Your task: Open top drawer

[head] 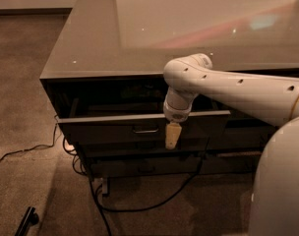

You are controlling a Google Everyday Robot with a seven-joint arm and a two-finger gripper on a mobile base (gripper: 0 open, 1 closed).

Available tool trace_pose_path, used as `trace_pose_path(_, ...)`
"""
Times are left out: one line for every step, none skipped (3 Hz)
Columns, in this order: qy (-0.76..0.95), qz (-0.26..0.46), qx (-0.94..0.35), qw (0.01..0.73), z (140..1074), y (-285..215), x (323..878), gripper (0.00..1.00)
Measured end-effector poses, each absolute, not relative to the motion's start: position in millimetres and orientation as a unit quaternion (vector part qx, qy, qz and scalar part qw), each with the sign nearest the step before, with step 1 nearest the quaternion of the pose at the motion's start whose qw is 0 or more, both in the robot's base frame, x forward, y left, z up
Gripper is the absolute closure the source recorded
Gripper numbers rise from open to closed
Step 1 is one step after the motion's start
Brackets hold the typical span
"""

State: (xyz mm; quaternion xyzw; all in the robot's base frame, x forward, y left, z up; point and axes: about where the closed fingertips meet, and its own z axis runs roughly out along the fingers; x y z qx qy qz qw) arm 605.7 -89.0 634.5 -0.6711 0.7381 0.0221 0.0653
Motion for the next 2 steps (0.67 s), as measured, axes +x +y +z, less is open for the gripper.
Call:
trace_pose_path(0.739,0.007,-0.672,0.050,641,-95,576,0.64)
trace_pose_path(0.737,0.000,-0.674,0.049,648,-94,565,0.88)
